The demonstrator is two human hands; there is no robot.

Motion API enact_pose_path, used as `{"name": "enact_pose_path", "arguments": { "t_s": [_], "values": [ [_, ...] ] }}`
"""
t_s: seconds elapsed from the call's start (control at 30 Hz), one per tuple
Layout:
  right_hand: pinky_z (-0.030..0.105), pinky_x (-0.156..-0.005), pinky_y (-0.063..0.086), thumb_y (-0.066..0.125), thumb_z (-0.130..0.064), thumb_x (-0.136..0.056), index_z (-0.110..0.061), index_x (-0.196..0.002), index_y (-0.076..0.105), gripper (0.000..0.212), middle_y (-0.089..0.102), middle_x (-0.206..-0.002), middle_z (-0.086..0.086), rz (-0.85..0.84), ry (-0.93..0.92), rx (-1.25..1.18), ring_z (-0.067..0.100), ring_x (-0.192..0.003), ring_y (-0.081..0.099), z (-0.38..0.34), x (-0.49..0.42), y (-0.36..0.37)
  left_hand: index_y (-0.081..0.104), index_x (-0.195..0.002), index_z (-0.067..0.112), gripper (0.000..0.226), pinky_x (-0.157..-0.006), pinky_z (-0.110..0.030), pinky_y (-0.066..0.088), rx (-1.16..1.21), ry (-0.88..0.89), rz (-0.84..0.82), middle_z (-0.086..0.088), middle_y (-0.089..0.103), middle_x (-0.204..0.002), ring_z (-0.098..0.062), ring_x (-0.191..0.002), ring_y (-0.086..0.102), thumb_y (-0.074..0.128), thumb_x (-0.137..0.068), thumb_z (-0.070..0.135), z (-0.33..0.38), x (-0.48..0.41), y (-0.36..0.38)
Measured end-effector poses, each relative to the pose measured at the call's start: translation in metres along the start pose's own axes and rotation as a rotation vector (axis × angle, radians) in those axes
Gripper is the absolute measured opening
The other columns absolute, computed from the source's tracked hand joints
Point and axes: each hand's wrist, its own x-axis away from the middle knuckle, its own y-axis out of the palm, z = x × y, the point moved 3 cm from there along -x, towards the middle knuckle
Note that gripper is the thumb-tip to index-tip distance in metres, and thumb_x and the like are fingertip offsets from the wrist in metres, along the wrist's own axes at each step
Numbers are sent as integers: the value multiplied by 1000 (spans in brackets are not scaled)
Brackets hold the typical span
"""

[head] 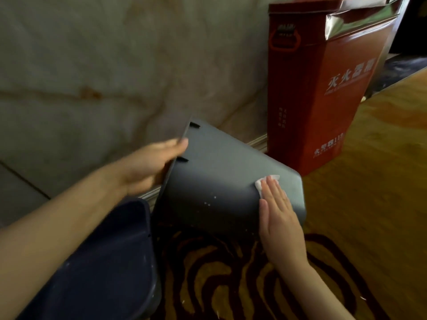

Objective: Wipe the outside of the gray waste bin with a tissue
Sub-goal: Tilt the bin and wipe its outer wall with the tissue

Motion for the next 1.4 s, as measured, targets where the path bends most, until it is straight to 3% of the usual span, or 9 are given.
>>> {"name": "enact_pose_path", "arguments": {
  "t_s": [0.27,0.37,0.5,0.7,0.83,0.97,1.07,1.17,1.4],
  "values": [
    [23,-110,19,23,-34,-96,-15,-140,36,50,30,-151,0,1,142,-135,7,-139,21,9,-2,-8,30,-143,31,85,-96,-29,49,122,132,-340,-1,56,-137,-20,-124,55,51,-73,-13,-35,28,15],
    [22,-109,19,32,-28,-96,-14,-136,42,43,36,-147,-1,46,132,-212,8,-137,26,-3,0,-14,26,-144,31,87,-97,-26,48,95,149,-356,2,52,-141,-18,-127,52,53,-74,-12,-36,28,15],
    [25,-113,21,37,-36,-97,-18,-136,41,43,34,-145,-6,44,-133,-240,6,-139,26,-51,12,-7,25,-145,31,89,-96,-26,47,81,151,-389,2,51,-142,-18,-129,50,53,-73,-14,-41,30,14],
    [28,-104,41,56,-12,-86,-11,-122,56,36,53,-130,2,164,-442,-210,14,-126,45,-62,12,-7,24,-145,32,90,-106,-31,40,66,147,-460,-1,44,-148,-21,-134,43,56,-74,-12,-42,32,14],
    [20,-93,44,63,-7,-83,-7,-109,67,26,63,-116,3,230,-382,-217,14,-103,56,-48,2,-18,25,-144,34,87,-101,-26,44,71,145,-500,5,45,-146,-17,-134,44,53,-77,-14,-42,33,17],
    [29,-84,52,68,-2,-78,-11,-103,66,27,63,-102,-5,308,-167,-309,17,-93,64,-48,-19,-39,34,-136,43,85,-98,-21,44,67,158,-520,12,49,-143,-11,-132,45,54,-76,-13,-43,37,20],
    [21,-84,49,64,-12,-84,-12,-105,66,21,66,-104,-1,258,-383,-400,12,-96,62,-82,-31,-47,36,-137,39,84,-96,-21,45,61,152,-516,10,53,-140,-11,-131,47,56,-74,-13,-44,36,24],
    [29,-83,49,60,-6,-85,-9,-105,69,22,66,-109,5,153,-548,-353,19,-98,59,-103,-38,-39,47,-131,34,74,-91,-20,47,37,157,-473,8,63,-128,-10,-123,54,59,-73,-11,-44,33,24],
    [33,-81,51,65,-1,-82,-10,-101,71,22,69,-106,5,210,-331,-309,18,-94,61,-70,-44,-34,37,-136,40,85,-96,-23,46,103,158,-519,6,52,-141,-14,-130,48,52,-75,-17,-43,33,21]
  ]
}}
